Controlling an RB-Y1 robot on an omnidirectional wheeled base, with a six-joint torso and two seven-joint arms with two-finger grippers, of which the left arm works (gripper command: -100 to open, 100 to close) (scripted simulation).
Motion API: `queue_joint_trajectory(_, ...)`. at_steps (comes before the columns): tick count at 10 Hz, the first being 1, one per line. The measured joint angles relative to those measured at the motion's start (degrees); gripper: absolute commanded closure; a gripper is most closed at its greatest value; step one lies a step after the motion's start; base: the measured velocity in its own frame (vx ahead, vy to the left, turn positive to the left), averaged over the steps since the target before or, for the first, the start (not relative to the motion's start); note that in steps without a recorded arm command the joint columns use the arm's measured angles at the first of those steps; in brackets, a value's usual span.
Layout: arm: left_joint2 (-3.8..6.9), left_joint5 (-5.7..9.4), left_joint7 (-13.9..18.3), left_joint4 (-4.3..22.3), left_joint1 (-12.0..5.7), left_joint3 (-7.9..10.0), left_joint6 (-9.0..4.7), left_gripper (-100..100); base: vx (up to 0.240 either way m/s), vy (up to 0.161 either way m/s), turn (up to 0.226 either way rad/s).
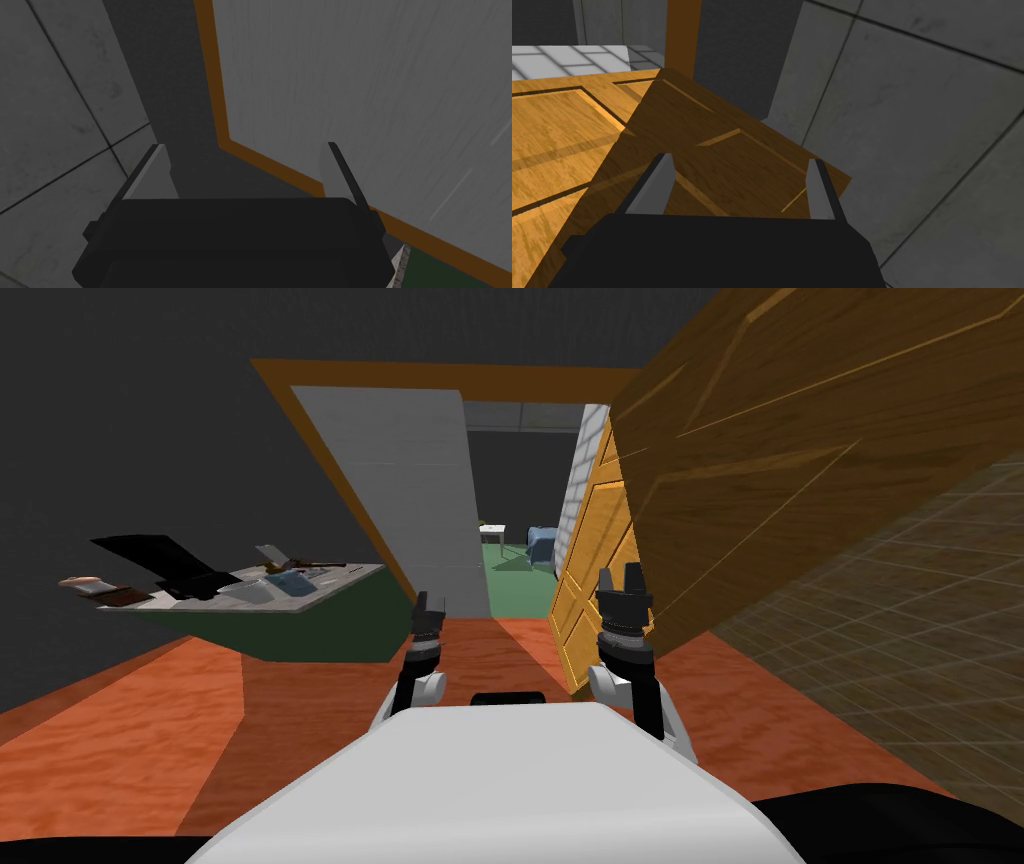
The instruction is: Pull the door open
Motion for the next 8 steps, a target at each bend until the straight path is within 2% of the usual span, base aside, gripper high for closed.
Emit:
queue_joint_trajectory(3, 0.68, -0.05, 0.24, 3.59, -1.82, 0.43, 0.01, -100, 0.088, 0.007, -0.017)
queue_joint_trajectory(8, 1.79, -0.21, 0.86, 10.02, -3.73, 0.85, -1.27, -100, 0.096, 0.007, -0.019)
